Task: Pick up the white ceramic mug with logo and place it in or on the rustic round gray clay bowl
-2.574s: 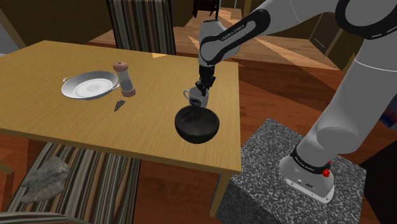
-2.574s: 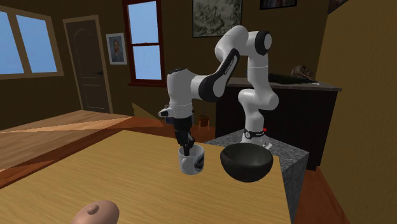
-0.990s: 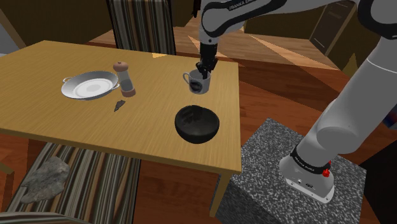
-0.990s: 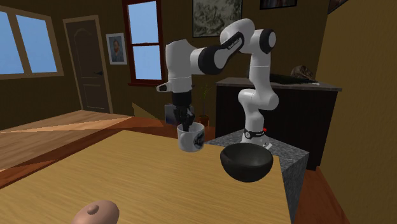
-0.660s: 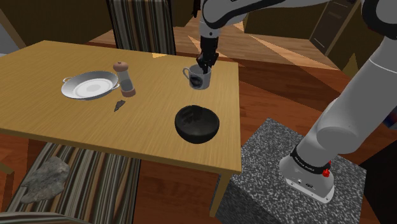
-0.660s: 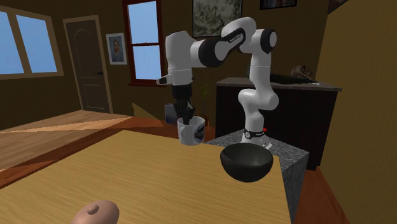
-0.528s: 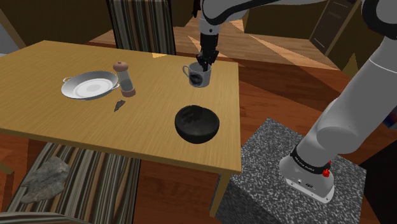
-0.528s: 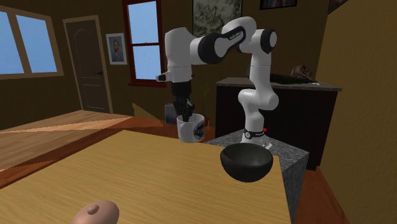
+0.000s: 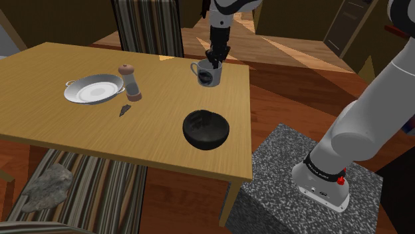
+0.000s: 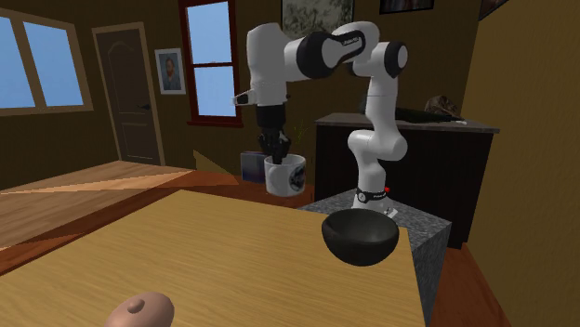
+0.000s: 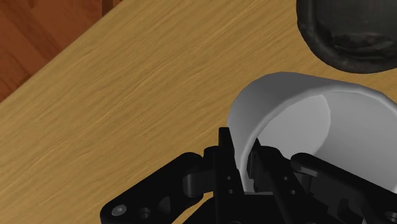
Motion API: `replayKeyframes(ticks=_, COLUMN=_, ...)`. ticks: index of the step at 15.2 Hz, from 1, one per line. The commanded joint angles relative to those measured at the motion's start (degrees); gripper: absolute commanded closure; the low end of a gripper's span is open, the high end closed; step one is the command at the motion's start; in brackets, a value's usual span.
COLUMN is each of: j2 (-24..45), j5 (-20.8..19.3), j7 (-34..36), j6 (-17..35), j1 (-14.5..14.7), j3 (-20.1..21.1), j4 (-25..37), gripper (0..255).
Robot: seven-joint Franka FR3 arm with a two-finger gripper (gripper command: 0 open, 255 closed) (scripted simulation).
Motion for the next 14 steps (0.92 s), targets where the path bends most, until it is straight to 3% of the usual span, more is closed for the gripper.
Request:
replayKeyframes(ticks=1, j2=-1.9, j5=0.3, j7=2.0, j6=0.1, j1=1.0, j3=1.1, j4=-1.9, gripper=255)
replayKeyframes(ticks=14, j2=-13.2, j5=4.5, j7=16.7, j6=0.3, j1=8.3, j3=10.2, j4=-12.1, gripper=255)
